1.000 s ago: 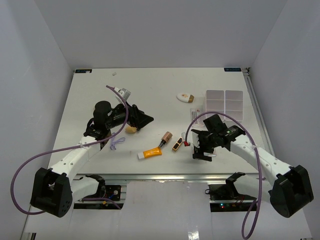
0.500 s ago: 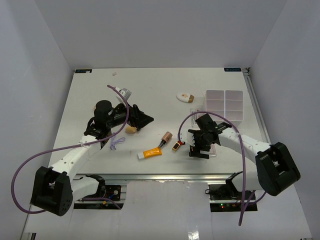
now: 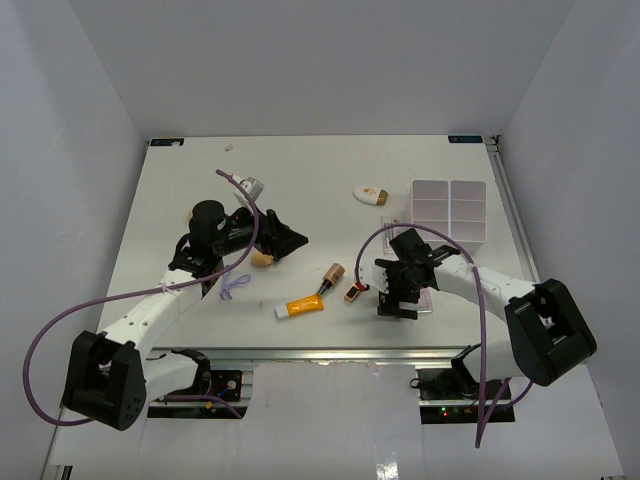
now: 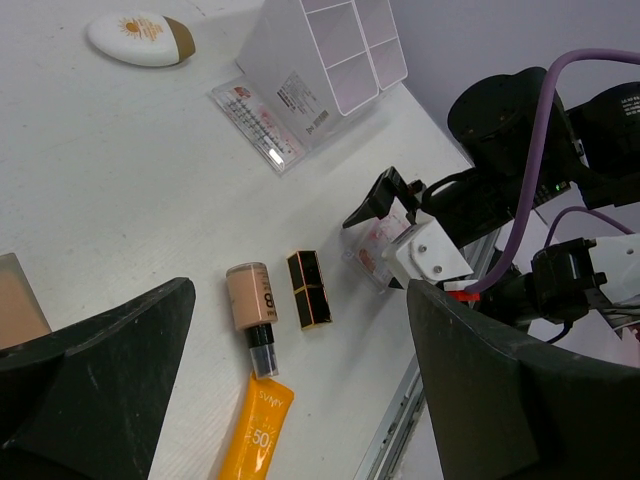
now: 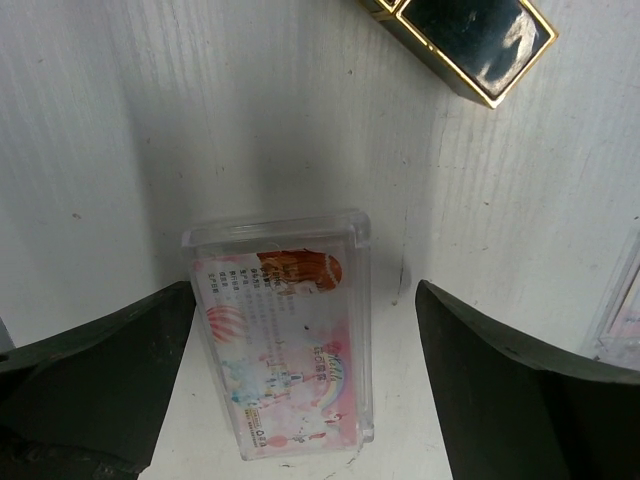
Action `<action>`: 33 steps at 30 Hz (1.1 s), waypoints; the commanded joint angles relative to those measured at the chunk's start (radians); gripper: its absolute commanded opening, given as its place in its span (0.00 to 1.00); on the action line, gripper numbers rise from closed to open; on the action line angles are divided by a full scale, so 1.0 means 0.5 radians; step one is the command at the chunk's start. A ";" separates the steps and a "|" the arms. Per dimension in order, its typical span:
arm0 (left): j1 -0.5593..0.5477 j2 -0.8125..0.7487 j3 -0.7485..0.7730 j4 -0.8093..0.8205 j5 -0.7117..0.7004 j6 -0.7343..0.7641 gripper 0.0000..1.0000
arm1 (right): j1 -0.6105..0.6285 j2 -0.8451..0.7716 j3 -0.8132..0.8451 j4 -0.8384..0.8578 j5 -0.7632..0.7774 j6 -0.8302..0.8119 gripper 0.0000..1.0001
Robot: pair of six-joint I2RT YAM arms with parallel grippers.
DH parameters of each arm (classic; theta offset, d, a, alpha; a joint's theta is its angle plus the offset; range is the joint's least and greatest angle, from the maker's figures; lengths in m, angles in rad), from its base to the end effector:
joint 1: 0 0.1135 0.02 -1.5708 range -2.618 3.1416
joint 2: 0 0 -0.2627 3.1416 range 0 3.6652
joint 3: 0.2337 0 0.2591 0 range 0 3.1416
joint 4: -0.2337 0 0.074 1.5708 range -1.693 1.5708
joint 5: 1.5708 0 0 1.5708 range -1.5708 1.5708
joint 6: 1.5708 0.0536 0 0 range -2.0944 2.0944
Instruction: Organize the makeup
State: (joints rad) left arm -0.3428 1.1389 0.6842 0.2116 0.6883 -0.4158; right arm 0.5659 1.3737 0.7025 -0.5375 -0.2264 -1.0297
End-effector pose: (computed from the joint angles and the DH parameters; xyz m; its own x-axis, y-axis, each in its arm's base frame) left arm 0.2474 -0.1244 0.2675 -0.5468 -0.1361 -0.8261 0.6771 0.5085 -0.5319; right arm 0.2029 0.1431 0.1433 0.0988 -0.9268 -0.3624 -0.9803 -0.0280 -0.1955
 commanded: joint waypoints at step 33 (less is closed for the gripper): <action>-0.960 0.960 0.487 0.271 -0.471 -0.893 0.61 | -0.613 -0.832 0.062 -0.116 -0.881 0.185 0.47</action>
State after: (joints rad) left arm -0.7766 1.5428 0.8021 0.3440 0.5393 -0.8311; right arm 0.2746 0.9926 0.7078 -0.5850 -0.6036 -0.9678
